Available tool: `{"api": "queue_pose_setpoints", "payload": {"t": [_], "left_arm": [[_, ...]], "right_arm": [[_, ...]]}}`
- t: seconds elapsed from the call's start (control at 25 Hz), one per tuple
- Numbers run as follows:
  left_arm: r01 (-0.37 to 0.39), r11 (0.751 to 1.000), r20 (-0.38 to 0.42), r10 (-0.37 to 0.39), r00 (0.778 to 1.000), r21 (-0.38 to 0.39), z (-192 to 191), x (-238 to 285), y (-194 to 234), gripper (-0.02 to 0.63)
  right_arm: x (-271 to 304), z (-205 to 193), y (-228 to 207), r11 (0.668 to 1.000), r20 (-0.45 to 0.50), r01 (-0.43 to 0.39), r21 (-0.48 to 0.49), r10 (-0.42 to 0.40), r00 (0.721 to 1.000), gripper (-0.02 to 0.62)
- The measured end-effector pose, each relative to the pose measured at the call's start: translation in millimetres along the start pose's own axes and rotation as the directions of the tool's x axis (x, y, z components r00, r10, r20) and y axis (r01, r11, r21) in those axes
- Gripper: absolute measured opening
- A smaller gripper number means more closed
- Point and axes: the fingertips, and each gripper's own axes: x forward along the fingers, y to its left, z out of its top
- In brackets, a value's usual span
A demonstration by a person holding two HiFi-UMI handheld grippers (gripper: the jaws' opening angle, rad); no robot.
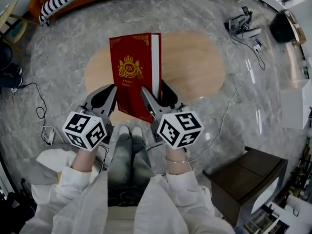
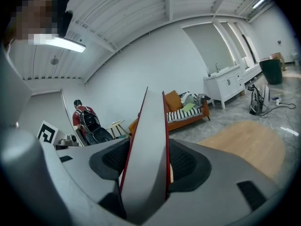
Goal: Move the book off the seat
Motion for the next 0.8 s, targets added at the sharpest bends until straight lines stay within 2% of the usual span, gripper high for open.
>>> {"api": "queue_pose_setpoints", "payload": {"t": [0.28, 0.8], "left_arm": [[-0.010, 0.999, -0.041, 0.008, 0.999, -0.039, -29.5, 16.2, 25.4, 0.005], [-0.004, 0.994, -0.131, -0.011, 0.991, -0.111, -119.1, 20.6, 57.9, 0.005]], "right_arm": [[20.8, -33.2, -17.2, 0.999, -0.043, 0.024, 0.044, -0.022, 0.999, 0.267], [55.7, -121.8, -35.7, 0.995, -0.122, 0.045, 0.085, -0.035, 0.992, 0.267]]}}
